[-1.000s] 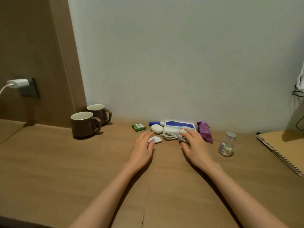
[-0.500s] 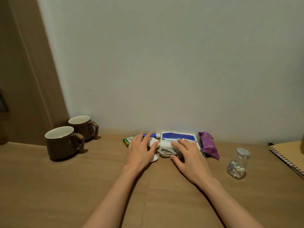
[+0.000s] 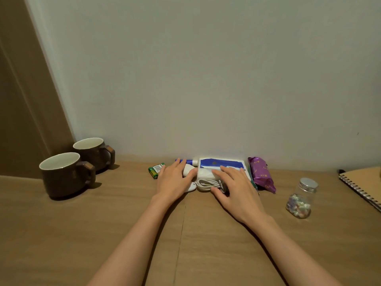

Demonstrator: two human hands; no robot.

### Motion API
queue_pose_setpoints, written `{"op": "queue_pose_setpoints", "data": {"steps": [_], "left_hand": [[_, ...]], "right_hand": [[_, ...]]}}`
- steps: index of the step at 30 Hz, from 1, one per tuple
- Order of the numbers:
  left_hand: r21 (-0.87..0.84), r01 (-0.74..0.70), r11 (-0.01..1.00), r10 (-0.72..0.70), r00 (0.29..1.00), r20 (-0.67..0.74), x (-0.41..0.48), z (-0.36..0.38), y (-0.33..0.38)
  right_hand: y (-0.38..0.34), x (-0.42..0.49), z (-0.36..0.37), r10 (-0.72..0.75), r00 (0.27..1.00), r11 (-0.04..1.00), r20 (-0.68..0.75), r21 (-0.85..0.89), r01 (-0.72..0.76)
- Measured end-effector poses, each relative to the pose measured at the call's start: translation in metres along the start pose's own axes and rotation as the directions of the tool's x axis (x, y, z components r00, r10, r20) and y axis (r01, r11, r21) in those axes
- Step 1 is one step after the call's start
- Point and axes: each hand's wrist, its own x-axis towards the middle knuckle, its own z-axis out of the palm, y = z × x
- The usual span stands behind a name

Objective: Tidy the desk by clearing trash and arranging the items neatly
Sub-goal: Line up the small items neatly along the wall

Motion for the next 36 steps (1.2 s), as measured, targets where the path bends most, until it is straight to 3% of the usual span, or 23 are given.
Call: {"op": "queue_pose_setpoints", "data": {"steps": [10, 27, 33, 36], "left_hand": [[-0.199, 0.044, 0.979, -0.052, 0.998, -0.035, -0.009, -0.004, -0.014], [-0.194, 0.109, 0.975, -0.144, 0.974, -0.175, 0.002, 0.001, -0.008], [-0.325, -0.027, 0.945, -0.064, 0.962, -0.267, -0.005, -0.010, -0.010], [-0.269, -0.122, 0.956, 0.053, 0.967, -0.251, -0.015, -0.017, -0.020]], "right_hand": [[-0.002, -0.001, -0.001, 0.015, 1.000, 1.000, 0.008, 0.011, -0.015], [0.000, 0.000, 0.002, 0.011, 1.000, 1.000, 0.000, 0.004, -0.011], [0.000, 0.000, 0.000, 0.017, 1.000, 1.000, 0.019, 0.008, -0.018], [-0.001, 0.000, -0.002, 0.019, 0.999, 1.000, 0.028, 0.017, -0.019]]}}
